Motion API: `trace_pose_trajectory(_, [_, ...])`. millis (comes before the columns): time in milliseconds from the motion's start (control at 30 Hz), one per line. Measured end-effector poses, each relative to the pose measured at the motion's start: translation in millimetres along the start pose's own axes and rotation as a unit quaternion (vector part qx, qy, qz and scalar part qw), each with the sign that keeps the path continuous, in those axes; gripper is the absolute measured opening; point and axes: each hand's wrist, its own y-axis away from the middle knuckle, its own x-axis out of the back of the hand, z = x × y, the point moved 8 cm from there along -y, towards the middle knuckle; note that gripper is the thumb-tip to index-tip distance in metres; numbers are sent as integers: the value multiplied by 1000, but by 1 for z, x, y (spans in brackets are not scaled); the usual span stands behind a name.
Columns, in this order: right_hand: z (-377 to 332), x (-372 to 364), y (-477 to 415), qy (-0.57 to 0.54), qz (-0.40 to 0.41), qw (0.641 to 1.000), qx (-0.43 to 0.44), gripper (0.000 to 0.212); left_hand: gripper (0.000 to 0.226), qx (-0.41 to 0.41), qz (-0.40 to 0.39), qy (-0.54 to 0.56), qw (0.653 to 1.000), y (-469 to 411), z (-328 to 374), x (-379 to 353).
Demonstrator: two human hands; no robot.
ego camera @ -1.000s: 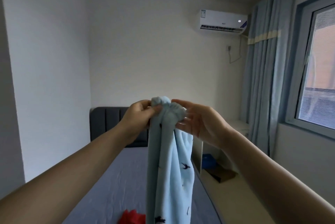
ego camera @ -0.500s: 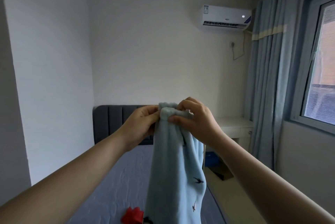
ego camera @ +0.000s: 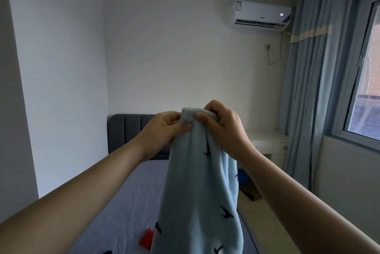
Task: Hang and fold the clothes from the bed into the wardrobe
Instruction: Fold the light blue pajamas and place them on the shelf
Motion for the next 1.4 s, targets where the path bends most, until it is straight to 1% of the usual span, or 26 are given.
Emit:
trace_pose_trajectory(67, [1, -4, -4, 19, -30, 999, 4, 25, 26, -11, 61, 2, 998, -1, -2, 15])
trace_pose_trajectory(133, [8, -4, -7, 73, -97, 993, 6, 33, 12, -13, 153, 40, 987, -1, -3, 39])
trace_pose_trajectory(167, [12, -1, -8, 104, -130, 986, 10, 40, 15, -14, 188, 49, 981, 0, -2, 52])
trace_pose_trajectory(200, [16, 2, -8, 127, -156, 979, 14, 47, 18, -14, 203, 36, 978, -1, -1, 61])
trace_pose_trajectory(267, [17, 6, -11, 177, -195, 964, 31, 58, 16, -18, 191, -28, 981, -4, 1, 69])
trace_pose_trajectory(300, [15, 6, -14, 220, -210, 951, 49, 59, 13, -19, 183, -61, 981, -6, 0, 71])
trace_pose_trajectory(367, [9, 3, -20, 304, -225, 922, 82, 53, 13, -21, 181, -105, 978, -8, -4, 74])
trace_pose_trajectory(467, [-2, 6, -28, 365, -203, 899, 135, 48, 14, -36, 183, -166, 968, -11, -4, 78])
trace_pose_trajectory(533, [-8, 9, -30, 391, -186, 886, 165, 48, 12, -65, 178, -253, 949, -13, 3, 76])
trace_pose_trajectory(600, [-12, 10, -31, 403, -175, 880, 177, 47, 13, -94, 167, -305, 933, -14, 9, 71])
trace_pose_trajectory(700, [-18, 13, -33, 397, -160, 885, 184, 41, 18, -110, 154, -318, 929, -14, 9, 68])
trace_pose_trajectory(767, [-21, 16, -35, 392, -143, 891, 180, 40, 17, -111, 144, -298, 937, -12, 8, 67])
trace_pose_trajectory(833, [-22, 19, -37, 389, -123, 897, 169, 45, 17, -120, 135, -264, 948, -10, 10, 63])
trace_pose_trajectory(900, [-16, 21, -39, 399, -107, 900, 139, 57, 17, -134, 128, -233, 955, -7, 15, 59])
trace_pose_trajectory(967, [-8, 22, -39, 428, -102, 892, 101, 70, 15, -154, 124, -226, 954, -5, 24, 55])
trace_pose_trajectory(1033, [0, 24, -39, 453, -108, 882, 71, 75, 17, -164, 124, -232, 951, -3, 31, 53])
trace_pose_trajectory(1067, [3, 24, -40, 467, -120, 874, 60, 72, 19, -168, 121, -235, 949, -2, 34, 53])
trace_pose_trajectory(1133, [5, 23, -43, 494, -157, 854, 40, 59, 19, -176, 110, -243, 947, 0, 37, 52])
trace_pose_trajectory(1167, [3, 23, -43, 502, -172, 847, 27, 54, 17, -174, 103, -250, 947, 0, 36, 54])
trace_pose_trajectory(1233, [-3, 22, -44, 505, -177, 845, 20, 51, 13, -147, 87, -276, 946, 1, 33, 59])
trace_pose_trajectory(1333, [-17, 17, -42, 482, -149, 862, 47, 47, 10, -76, 71, -338, 935, -3, 25, 71])
trace_pose_trajectory(1400, [-23, 13, -40, 452, -134, 881, 49, 45, 11, -31, 81, -364, 927, -4, 24, 79])
